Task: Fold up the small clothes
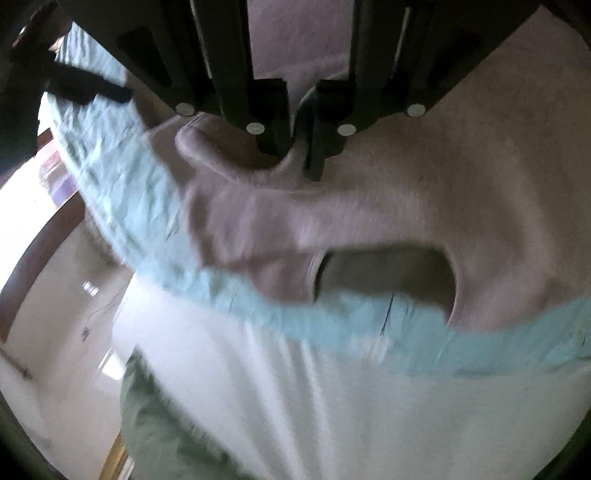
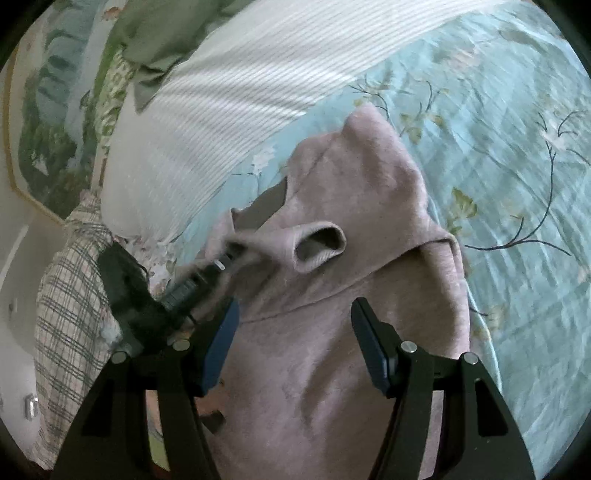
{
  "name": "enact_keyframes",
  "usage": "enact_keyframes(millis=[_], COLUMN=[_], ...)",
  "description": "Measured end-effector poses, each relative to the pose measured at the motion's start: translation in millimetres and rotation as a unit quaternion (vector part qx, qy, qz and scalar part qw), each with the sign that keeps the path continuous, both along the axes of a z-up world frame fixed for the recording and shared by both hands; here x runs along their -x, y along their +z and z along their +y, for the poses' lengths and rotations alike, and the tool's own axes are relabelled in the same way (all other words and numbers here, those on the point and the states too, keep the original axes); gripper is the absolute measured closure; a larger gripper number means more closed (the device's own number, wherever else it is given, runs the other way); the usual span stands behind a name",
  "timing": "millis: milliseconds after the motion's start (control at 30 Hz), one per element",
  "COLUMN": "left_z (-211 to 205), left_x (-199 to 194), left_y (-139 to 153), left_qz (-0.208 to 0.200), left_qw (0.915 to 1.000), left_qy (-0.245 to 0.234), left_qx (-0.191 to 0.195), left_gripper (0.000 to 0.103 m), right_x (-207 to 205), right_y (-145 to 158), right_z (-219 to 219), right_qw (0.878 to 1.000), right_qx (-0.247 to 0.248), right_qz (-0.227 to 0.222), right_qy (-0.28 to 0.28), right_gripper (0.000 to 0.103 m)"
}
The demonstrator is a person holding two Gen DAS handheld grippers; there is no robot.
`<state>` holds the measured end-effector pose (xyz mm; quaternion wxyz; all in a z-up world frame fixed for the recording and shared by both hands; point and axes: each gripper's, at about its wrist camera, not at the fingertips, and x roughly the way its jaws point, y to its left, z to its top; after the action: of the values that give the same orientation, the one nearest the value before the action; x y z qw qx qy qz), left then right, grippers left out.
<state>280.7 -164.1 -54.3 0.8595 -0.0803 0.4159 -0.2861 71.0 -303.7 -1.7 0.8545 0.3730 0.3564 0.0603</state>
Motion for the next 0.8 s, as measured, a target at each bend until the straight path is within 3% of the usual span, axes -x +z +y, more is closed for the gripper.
enact_keyframes(millis=[33, 100, 167, 267, 367, 500, 567, 600, 633, 700, 800], left_z=[3.7, 11.3, 24.8, 60.1, 113.2, 177.8, 204.9, 211.0, 219.5, 226.9, 237.1], left_x=[4.2, 12.1, 25.8, 45.4, 62.2, 70.4, 65.9, 63.6, 59.1, 50.4, 35.8], left_y=[-3.0, -2.4, 5.8, 19.6, 25.2, 18.1, 9.2, 6.1, 1.6, -2.6, -6.3], left_qz=[0.011, 0.009, -0.008, -0.025, -0.047, -0.050, -0.030, -0.023, -0.013, -0.006, -0.002], left_qw=[0.9999, 1.0000, 0.9999, 0.9996, 0.9962, 0.9820, 0.9759, 0.9744, 0.9723, 0.9678, 0.9623], left_qy=[-0.003, -0.004, -0.001, 0.006, 0.056, 0.152, 0.184, 0.192, 0.203, 0.222, 0.245], left_qx=[0.004, 0.001, -0.006, -0.015, -0.047, -0.100, -0.113, -0.115, -0.116, -0.120, -0.117], left_gripper=[0.079, 0.053, 0.045, 0.045, 0.044, 0.044, 0.044, 0.044, 0.044, 0.045, 0.045], right_x=[-4.0, -13.8, -25.5, -43.6, -55.3, -76.7, -85.1, -88.8, -94.4, -101.3, -107.6], right_y=[-1.4, -4.0, -6.4, -13.3, -17.4, -30.3, -36.1, -37.9, -39.5, -38.4, -5.7], right_z=[-1.4, -2.9, -3.4, -5.5, -6.4, 2.7, 7.4, 10.1, 14.2, 18.9, 23.5], right_qw=[1.000, 1.000, 1.000, 0.999, 0.999, 0.997, 0.997, 0.997, 0.997, 0.997, 0.999], right_qx=[-0.002, -0.008, -0.014, -0.033, -0.037, -0.015, -0.004, -0.005, -0.005, 0.005, 0.029], right_qz=[0.004, 0.010, 0.015, 0.032, 0.040, 0.071, 0.078, 0.075, 0.070, 0.069, 0.018], right_qy=[0.001, 0.003, 0.006, -0.002, -0.003, 0.011, 0.017, 0.022, 0.030, 0.036, 0.042], right_gripper=[0.038, 0.038, 0.038, 0.038, 0.038, 0.038, 0.041, 0.054, 0.076, 0.096, 0.097])
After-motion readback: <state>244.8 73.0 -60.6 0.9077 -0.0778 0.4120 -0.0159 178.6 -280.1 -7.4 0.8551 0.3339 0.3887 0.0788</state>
